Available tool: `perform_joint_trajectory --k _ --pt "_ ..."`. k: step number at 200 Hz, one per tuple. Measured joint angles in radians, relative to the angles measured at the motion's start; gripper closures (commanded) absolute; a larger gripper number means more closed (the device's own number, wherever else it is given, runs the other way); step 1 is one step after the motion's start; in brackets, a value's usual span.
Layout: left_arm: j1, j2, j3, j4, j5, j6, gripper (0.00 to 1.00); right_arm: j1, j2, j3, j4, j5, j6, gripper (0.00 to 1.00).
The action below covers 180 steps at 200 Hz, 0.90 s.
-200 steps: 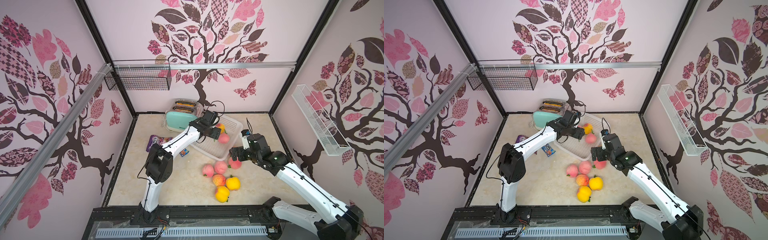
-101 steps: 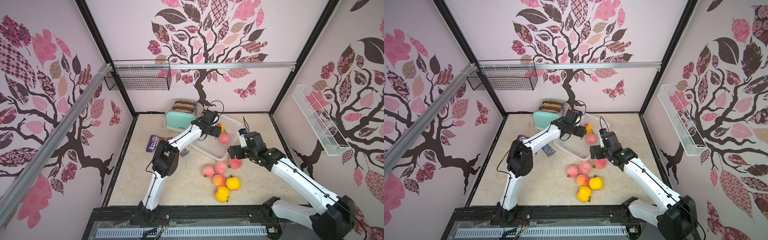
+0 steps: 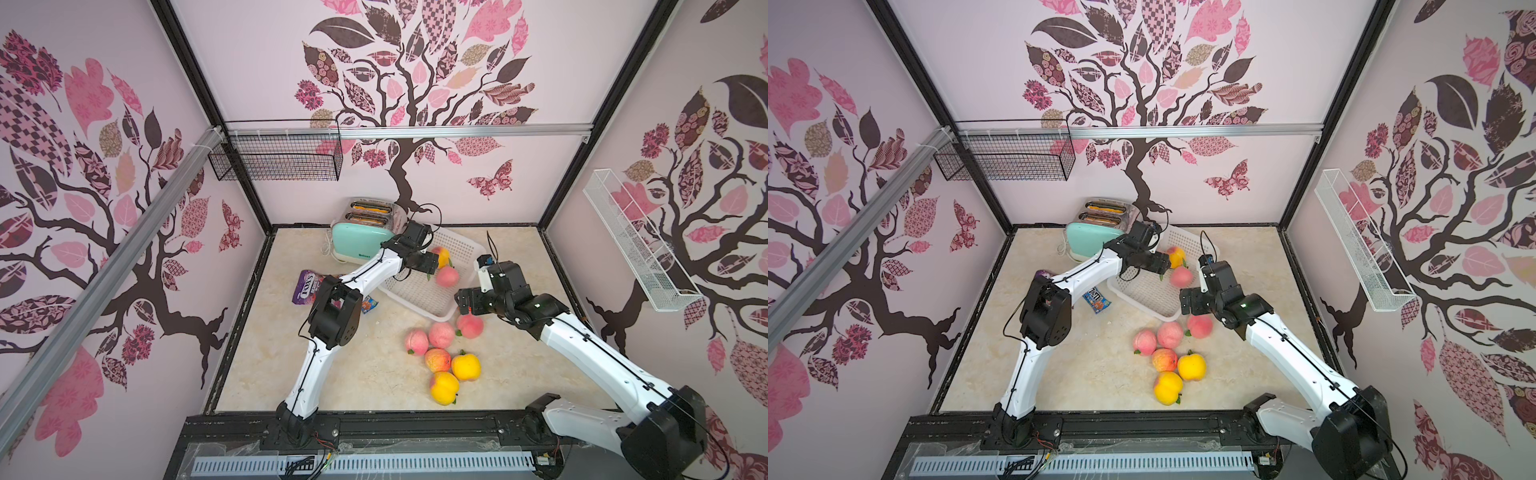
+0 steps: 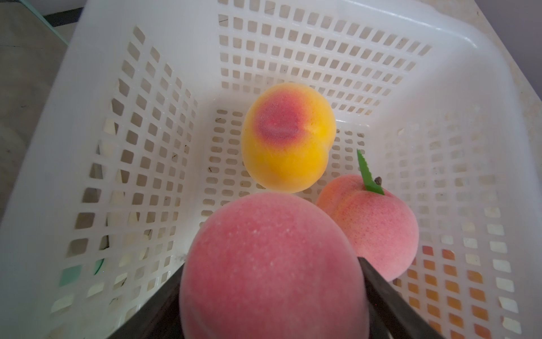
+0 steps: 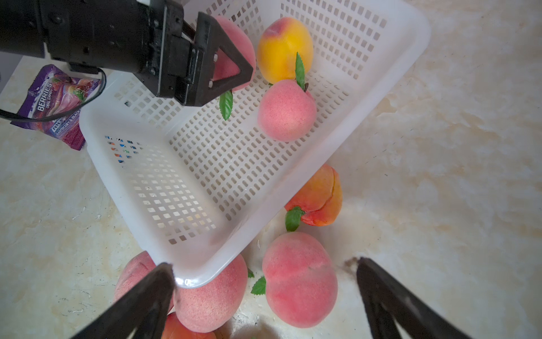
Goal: Put the peaches into the basket
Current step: Place the peach in the basket.
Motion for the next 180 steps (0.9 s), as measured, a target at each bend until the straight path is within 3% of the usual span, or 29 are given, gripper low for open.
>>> perform_joint_trajectory --k 180 --pt "0.004 0.068 0.066 -0.009 0.023 -0.015 0.22 -0.008 -0.071 -0.093 0.068 0.000 -0.015 0.01"
